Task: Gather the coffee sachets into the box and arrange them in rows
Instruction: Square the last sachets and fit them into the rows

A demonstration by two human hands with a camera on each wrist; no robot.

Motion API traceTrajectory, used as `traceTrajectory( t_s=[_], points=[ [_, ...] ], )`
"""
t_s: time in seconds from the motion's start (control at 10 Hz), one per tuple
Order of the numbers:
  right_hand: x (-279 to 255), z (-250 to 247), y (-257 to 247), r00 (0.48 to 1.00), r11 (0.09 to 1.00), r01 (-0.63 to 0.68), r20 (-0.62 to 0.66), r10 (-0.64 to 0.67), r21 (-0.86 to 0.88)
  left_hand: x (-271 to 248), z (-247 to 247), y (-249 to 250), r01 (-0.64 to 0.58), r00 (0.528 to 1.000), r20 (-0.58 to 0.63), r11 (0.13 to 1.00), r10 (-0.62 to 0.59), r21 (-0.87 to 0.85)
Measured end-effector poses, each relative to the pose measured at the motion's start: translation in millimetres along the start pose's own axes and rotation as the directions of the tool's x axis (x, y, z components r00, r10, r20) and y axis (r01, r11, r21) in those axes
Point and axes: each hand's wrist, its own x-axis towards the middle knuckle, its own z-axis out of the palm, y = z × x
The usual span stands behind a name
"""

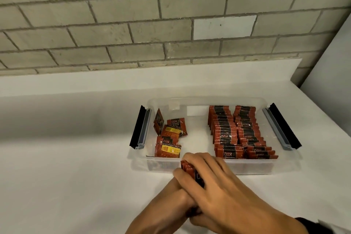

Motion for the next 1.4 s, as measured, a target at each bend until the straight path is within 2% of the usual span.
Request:
traceTrajectory(
  t_s=[0.1,0.2,0.3,0.4,0.5,0.6,0.7,0.8,0.9,1.0,1.2,1.3,1.4],
  points=[
    [6,-22,3,0.997,0.996,-0.015,0.077,0.008,0.089,-11,-28,14,-0.350,0.882,0.061,0.734,0.468,-0.582],
    [18,-72,24,0.943,0.952,-0.065,0.330,-0.039,0.299,-8,-74,-11,-0.319,0.838,-0.043,0.424,0.545,-0.848],
    [41,-101,61,0.949,0.926,-0.096,0.316,-0.026,0.366,8,-92,10,-0.407,0.816,-0.071,0.483,0.573,-0.776],
    [75,-115,85,0.898,0.953,-0.063,0.433,-0.076,0.298,35,-116,17,-0.393,0.808,-0.053,0.470,0.586,-0.790],
    [100,-112,107,0.857,0.942,-0.133,0.514,-0.046,0.307,59,-130,22,-0.346,0.811,-0.005,0.473,0.585,-0.810],
    [113,-90,121,0.876,0.926,-0.194,0.482,0.016,0.323,80,-136,21,-0.303,0.857,0.010,0.519,0.515,-0.799],
    [121,-71,131,0.860,0.912,-0.260,0.506,0.069,0.318,101,-131,19,-0.234,0.903,0.033,0.556,0.428,-0.798],
    [132,-50,139,0.820,0.949,-0.275,0.552,0.150,0.151,124,-123,12,-0.071,0.930,0.184,0.647,0.319,-0.759],
    [141,-29,144,0.785,0.958,-0.285,0.571,0.239,-0.009,137,-118,6,0.080,0.928,0.308,0.696,0.210,-0.713],
    [149,-8,143,0.767,0.961,-0.252,0.581,0.272,-0.118,143,-114,4,0.110,0.946,0.296,0.732,0.130,-0.673],
    [153,15,147,0.718,0.947,-0.250,0.617,0.321,-0.203,143,-108,8,0.022,0.963,0.250,0.893,0.103,-0.449],
    [153,15,149,0.715,0.945,-0.258,0.617,0.327,-0.203,139,-103,9,-0.040,0.968,0.219,0.938,0.122,-0.345],
    [154,11,148,0.719,0.940,-0.265,0.605,0.342,-0.216,140,-102,9,-0.086,0.960,0.239,0.966,0.146,-0.245]
  ],
)
